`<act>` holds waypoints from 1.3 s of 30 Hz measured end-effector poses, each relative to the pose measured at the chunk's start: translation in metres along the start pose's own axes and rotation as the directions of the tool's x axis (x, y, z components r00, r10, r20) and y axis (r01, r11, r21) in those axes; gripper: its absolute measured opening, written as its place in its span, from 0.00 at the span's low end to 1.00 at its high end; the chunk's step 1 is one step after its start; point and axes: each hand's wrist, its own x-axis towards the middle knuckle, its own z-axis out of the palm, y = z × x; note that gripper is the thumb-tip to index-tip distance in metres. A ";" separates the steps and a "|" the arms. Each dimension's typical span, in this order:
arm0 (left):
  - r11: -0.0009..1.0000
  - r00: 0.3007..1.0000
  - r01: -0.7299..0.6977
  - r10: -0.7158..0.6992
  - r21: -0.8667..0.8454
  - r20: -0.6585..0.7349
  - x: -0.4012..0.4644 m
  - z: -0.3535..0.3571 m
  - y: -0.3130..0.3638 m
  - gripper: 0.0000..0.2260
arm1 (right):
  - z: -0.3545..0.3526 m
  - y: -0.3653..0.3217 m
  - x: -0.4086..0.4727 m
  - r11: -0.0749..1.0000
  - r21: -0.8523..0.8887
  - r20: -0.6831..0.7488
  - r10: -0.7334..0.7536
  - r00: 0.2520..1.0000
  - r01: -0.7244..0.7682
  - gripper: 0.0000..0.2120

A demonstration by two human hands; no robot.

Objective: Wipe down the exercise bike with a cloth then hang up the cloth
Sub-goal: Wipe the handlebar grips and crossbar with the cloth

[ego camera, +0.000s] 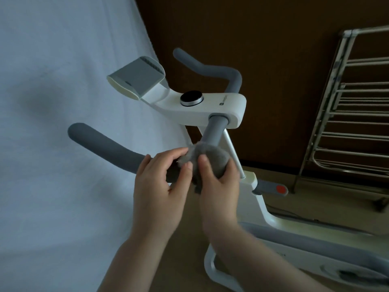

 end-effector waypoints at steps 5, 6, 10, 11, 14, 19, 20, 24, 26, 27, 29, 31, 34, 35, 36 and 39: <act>0.999 0.999 0.044 -0.044 0.015 -0.017 0.005 -0.003 -0.008 0.10 | -0.001 -0.008 0.011 0.993 -0.108 -0.026 -0.056 0.998 0.053 0.21; 0.999 0.999 0.039 -0.039 0.009 -0.013 0.006 -0.003 -0.008 0.10 | -0.001 -0.005 0.000 0.996 -0.076 -0.011 -0.052 0.999 0.051 0.20; 1.000 0.999 0.002 -0.003 0.027 0.046 0.015 -0.001 -0.009 0.13 | 0.002 -0.010 0.024 0.991 -0.130 -0.068 -0.052 0.996 0.043 0.19; 1.000 0.998 0.002 -0.004 0.032 0.062 0.019 -0.001 -0.011 0.13 | 0.003 -0.018 0.038 0.985 -0.169 -0.080 -0.057 0.995 0.043 0.19; 0.999 0.994 -0.013 0.010 0.030 0.111 0.033 0.000 -0.014 0.13 | 0.005 -0.018 0.037 0.984 -0.169 -0.084 -0.066 0.994 0.051 0.19; 0.996 0.979 -0.083 0.076 0.027 0.191 0.047 0.003 -0.018 0.13 | -0.005 -0.024 0.031 0.942 -0.310 -0.035 -0.146 0.989 0.129 0.18; 0.994 0.976 -0.100 0.088 0.052 0.198 0.047 0.003 -0.019 0.12 | -0.006 -0.031 0.046 0.903 -0.403 -0.021 -0.175 0.984 0.152 0.18; 0.988 0.971 -0.127 0.105 0.091 0.216 0.043 0.001 -0.019 0.14 | -0.011 -0.036 0.056 0.848 -0.492 0.008 -0.225 0.974 0.200 0.17; 0.988 0.970 -0.122 0.099 0.093 0.223 0.042 0.002 -0.018 0.15 | -0.013 -0.034 0.037 0.865 -0.459 0.014 -0.218 0.976 0.200 0.17; 0.989 0.970 -0.121 0.098 0.090 0.220 0.042 0.003 -0.018 0.15 | -0.016 -0.036 0.036 0.857 -0.467 0.020 -0.237 0.971 0.219 0.15; 0.989 0.972 -0.121 0.101 0.083 0.212 0.044 0.006 -0.017 0.15 | -0.019 -0.043 0.054 0.786 -0.558 0.043 -0.294 0.955 0.267 0.13; 0.991 0.972 -0.117 0.100 0.066 0.213 0.045 0.006 -0.015 0.14 | -0.016 -0.054 0.071 0.701 -0.647 0.063 -0.341 0.938 0.298 0.15; 0.996 0.973 -0.085 0.076 0.034 0.219 0.046 0.004 -0.012 0.16 | -0.013 -0.054 0.064 0.570 -0.750 0.115 -0.388 0.914 0.336 0.19; 0.997 0.974 -0.073 0.065 0.026 0.219 0.047 0.004 -0.012 0.17 | -0.015 -0.054 0.057 0.518 -0.776 0.149 -0.402 0.904 0.358 0.20; 0.998 0.975 -0.058 0.053 0.021 0.217 0.048 0.003 -0.012 0.17 | -0.017 -0.055 0.054 0.466 -0.796 0.193 -0.411 0.891 0.387 0.19; 1.000 0.976 -0.019 0.020 -0.006 0.218 0.053 0.005 -0.010 0.17 | -0.019 -0.067 0.076 0.363 -0.817 0.307 -0.383 0.871 0.447 0.18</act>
